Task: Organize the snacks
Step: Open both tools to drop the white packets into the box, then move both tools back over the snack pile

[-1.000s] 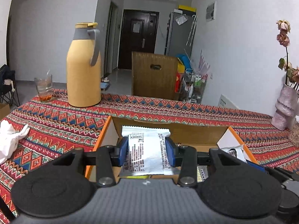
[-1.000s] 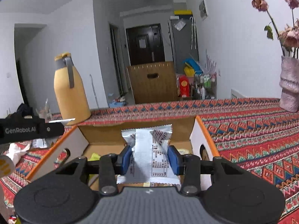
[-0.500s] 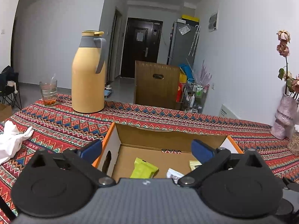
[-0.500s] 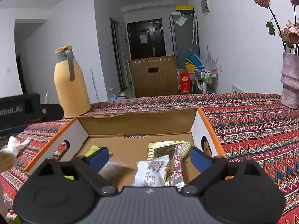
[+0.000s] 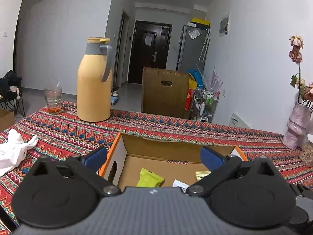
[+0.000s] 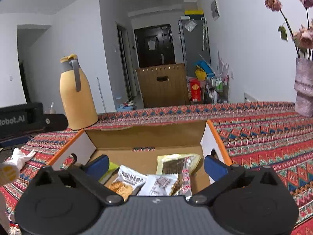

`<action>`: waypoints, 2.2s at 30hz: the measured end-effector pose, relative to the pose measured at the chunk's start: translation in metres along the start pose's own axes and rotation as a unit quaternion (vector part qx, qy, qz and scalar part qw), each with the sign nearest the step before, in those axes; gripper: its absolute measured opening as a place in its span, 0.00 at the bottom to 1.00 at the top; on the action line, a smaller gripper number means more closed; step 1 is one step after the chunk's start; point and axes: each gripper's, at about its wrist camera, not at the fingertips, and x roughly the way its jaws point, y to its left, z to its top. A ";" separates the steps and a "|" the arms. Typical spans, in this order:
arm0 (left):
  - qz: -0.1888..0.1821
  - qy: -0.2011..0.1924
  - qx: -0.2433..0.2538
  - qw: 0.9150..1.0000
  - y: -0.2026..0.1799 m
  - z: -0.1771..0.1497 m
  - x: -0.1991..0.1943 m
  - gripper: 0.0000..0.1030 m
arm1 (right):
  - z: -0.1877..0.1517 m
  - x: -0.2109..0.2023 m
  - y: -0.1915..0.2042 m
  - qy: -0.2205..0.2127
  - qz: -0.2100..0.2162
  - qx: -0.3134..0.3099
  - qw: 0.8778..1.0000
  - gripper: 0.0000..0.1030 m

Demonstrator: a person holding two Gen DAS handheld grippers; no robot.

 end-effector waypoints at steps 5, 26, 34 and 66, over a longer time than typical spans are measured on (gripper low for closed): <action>0.002 -0.013 0.001 1.000 -0.001 0.005 -0.020 1.00 | 0.007 -0.014 0.002 -0.005 0.001 -0.002 1.000 1.00; 0.006 -0.016 0.025 1.000 0.021 -0.022 -0.090 1.00 | -0.031 -0.091 0.010 0.004 0.009 -0.016 1.000 1.00; -0.004 -0.008 0.031 0.999 0.033 -0.047 -0.108 1.00 | -0.053 -0.106 0.011 0.022 0.015 -0.015 1.000 1.00; -0.023 0.042 0.034 0.998 0.073 -0.110 -0.122 1.00 | -0.117 -0.136 0.000 0.069 -0.002 -0.008 0.998 1.00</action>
